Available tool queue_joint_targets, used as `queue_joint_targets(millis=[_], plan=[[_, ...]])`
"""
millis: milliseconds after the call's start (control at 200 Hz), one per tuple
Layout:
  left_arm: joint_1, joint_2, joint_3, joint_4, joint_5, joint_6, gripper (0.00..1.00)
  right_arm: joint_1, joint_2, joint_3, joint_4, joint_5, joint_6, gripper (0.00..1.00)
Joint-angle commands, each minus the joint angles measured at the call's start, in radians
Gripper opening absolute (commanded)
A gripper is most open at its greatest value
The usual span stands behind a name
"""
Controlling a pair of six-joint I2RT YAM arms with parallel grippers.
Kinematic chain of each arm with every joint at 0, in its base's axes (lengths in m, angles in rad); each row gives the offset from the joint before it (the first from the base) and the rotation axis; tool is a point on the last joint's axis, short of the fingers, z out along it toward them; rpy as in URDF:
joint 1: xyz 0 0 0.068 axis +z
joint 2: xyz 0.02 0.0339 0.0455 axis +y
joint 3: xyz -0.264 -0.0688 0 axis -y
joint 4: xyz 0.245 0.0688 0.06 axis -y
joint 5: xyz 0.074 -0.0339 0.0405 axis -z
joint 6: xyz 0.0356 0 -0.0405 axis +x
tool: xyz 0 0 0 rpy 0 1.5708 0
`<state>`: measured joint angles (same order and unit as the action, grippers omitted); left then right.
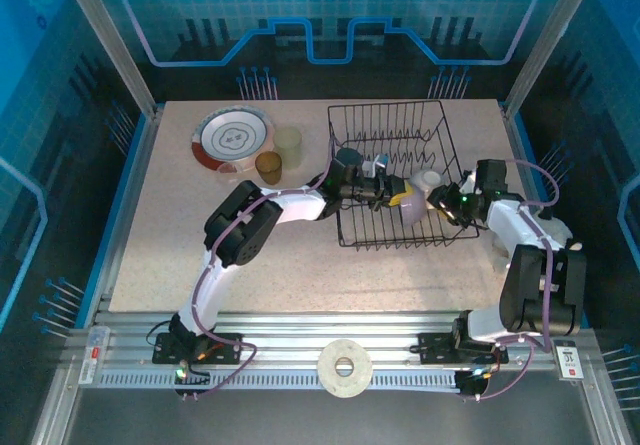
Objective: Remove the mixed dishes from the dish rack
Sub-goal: Pick up the bowl from the dish rack.
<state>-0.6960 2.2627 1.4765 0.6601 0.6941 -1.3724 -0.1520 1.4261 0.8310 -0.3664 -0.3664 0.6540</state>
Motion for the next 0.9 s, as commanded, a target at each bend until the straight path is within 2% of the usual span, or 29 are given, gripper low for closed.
queue_joint_targets(millis=[0,320,695,896], plan=[[-0.038,0.022,0.018,0.078,0.000,-0.040,0.00,0.028,0.013,0.019,-0.098,-0.098,-0.026,0.42],[-0.036,0.038,0.007,0.226,-0.010,-0.111,0.00,0.028,-0.004,0.063,-0.140,-0.077,-0.039,0.42],[-0.031,0.018,0.018,0.316,-0.014,-0.153,0.00,0.025,-0.134,0.118,-0.212,0.015,-0.039,0.48],[-0.025,-0.020,0.029,0.350,-0.010,-0.168,0.00,0.025,-0.237,0.153,-0.262,0.073,-0.047,0.61]])
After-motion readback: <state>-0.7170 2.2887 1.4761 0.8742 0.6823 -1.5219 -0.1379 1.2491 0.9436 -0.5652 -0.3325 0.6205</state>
